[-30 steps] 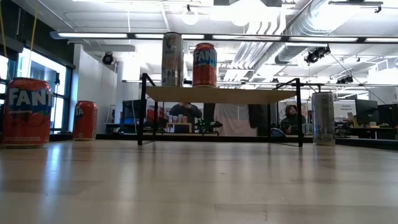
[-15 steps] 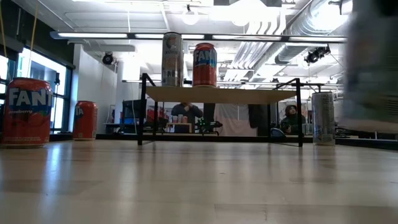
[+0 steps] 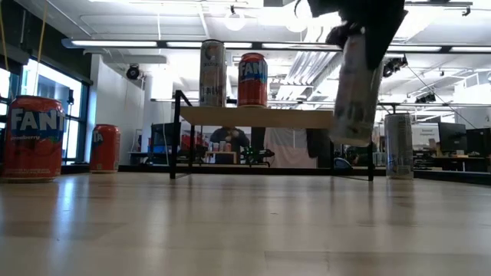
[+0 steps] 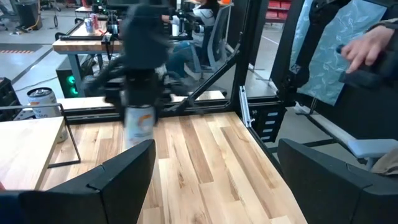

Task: Place canned beverage on shelf
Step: Put the white yellow soda can on the shelf

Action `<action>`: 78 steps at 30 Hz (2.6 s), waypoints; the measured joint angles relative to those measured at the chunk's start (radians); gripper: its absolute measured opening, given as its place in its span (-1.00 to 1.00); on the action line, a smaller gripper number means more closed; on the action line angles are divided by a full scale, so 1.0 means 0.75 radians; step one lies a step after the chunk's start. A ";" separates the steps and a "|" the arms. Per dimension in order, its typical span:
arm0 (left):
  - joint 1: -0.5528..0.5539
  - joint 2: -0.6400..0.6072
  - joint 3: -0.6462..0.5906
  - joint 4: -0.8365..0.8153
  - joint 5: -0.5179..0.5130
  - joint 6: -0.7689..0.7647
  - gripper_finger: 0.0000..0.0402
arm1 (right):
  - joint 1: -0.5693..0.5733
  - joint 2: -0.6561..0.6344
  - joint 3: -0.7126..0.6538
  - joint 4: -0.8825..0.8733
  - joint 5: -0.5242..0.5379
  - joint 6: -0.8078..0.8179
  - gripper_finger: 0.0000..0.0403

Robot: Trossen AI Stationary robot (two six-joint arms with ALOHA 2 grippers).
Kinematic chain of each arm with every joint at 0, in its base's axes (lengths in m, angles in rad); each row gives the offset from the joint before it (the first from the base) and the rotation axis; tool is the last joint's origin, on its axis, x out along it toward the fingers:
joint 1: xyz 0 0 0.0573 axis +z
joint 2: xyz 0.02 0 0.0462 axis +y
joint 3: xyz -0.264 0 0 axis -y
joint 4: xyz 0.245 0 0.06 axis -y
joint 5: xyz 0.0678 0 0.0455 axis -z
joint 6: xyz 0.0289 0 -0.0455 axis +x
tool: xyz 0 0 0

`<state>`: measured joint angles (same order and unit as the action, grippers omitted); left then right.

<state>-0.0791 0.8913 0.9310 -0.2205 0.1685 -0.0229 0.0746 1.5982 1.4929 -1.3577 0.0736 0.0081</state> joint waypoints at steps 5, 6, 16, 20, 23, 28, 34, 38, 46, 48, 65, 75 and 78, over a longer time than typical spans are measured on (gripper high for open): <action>0.000 0.000 0.000 0.000 0.000 0.000 0.64 | -0.151 0.008 0.000 0.029 0.002 -0.330 0.23; 0.000 0.000 0.000 -0.001 0.000 0.000 0.64 | -0.171 0.008 0.000 0.039 -0.001 -0.378 0.23; 0.000 0.000 0.000 0.000 0.000 0.000 0.64 | -0.189 0.090 -0.005 0.055 -0.100 -0.671 0.23; 0.000 0.000 0.000 0.000 0.000 0.000 0.64 | -0.128 0.139 -0.005 0.106 -0.105 -0.776 0.23; 0.000 0.000 0.000 0.000 0.000 0.000 0.64 | -0.084 0.175 -0.005 0.167 -0.105 -0.857 0.23; 0.000 0.000 0.000 0.000 0.000 0.000 0.64 | -0.026 0.224 -0.005 0.231 -0.105 -0.991 0.23; 0.000 0.000 0.000 0.000 0.000 0.000 0.64 | 0.000 0.245 -0.005 0.245 -0.104 -0.953 0.23; 0.000 0.000 0.000 0.000 0.000 0.000 0.64 | 0.000 0.245 -0.005 0.266 -0.104 -0.861 0.24; 0.000 0.000 0.000 0.000 0.000 0.000 0.64 | 0.000 0.245 -0.005 0.294 -0.104 -0.824 0.37; 0.000 0.000 0.000 0.000 0.000 0.000 0.64 | 0.000 0.245 -0.005 0.296 -0.104 -0.824 0.38; 0.000 0.000 0.000 0.000 0.000 0.000 0.64 | -0.021 0.245 -0.002 0.343 -0.104 -0.633 0.40; 0.000 0.000 0.000 0.000 0.000 0.000 0.64 | -0.021 0.245 -0.002 0.335 -0.103 -0.478 0.53; 0.000 0.000 0.000 0.000 0.000 0.000 0.64 | -0.021 0.245 -0.002 0.335 -0.103 -0.427 0.59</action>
<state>-0.0790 0.8913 0.9310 -0.2203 0.1687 -0.0228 0.0589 1.7821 1.4914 -1.1065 -0.0036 -0.3123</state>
